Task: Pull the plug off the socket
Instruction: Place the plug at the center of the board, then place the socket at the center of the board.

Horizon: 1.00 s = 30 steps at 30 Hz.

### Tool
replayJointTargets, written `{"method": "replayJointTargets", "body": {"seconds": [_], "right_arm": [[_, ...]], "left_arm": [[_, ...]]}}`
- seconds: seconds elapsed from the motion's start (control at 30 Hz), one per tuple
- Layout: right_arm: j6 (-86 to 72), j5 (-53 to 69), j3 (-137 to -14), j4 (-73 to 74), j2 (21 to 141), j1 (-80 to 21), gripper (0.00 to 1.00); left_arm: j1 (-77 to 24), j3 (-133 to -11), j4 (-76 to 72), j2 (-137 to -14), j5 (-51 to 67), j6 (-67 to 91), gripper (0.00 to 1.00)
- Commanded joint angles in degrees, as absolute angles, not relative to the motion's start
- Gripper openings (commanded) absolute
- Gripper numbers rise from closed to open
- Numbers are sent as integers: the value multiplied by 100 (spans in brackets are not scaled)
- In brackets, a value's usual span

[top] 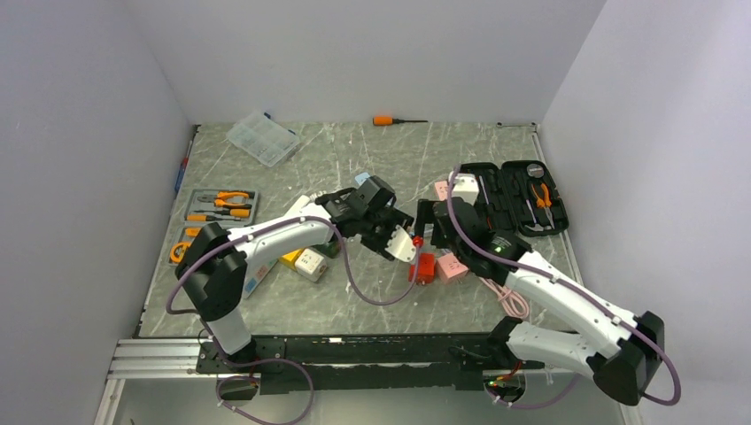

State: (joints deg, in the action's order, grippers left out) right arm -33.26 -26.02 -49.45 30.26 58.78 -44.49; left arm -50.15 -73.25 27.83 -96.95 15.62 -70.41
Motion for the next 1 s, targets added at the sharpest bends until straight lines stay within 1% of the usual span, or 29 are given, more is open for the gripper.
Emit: {"method": "replayJointTargets", "body": {"seconds": [0.0, 0.13, 0.23, 0.33, 0.5, 0.67, 0.77, 0.97], "right_arm": [[-3608, -3182, -5445, 3498, 5262, -4395, 100], [-4078, -3319, -5456, 3908, 4877, -4315, 100], [-4526, -3406, -5411, 4238, 4535, -4306, 100], [-4833, -3568, -5410, 4644, 4164, -4293, 100], [-5041, -3739, -5407, 5067, 3743, -4294, 100], [-5223, -3942, -5523, 5606, 3910, -4298, 100], [-5230, -3934, -5418, 5555, 3879, -4300, 100], [-5070, -4230, -5557, 5448, 3964, -4289, 100]], "left_arm": [[-5033, -7800, 2746, -10202, 1411, -6642, 0], [-5126, -8215, 2770, -10740, 1363, -6575, 0], [-5146, -8361, 2444, -11060, 1270, -6531, 0], [-5145, -8740, 2718, -11401, 1343, -6403, 0], [-5155, -8695, 2579, -11614, 1310, -6478, 0], [-5139, -8281, 2374, -11388, 1248, -6194, 0], [-4962, -7979, 2204, -10980, 1323, -5815, 0], [-4647, -8205, 2551, -10729, 1415, -5240, 0]]}}
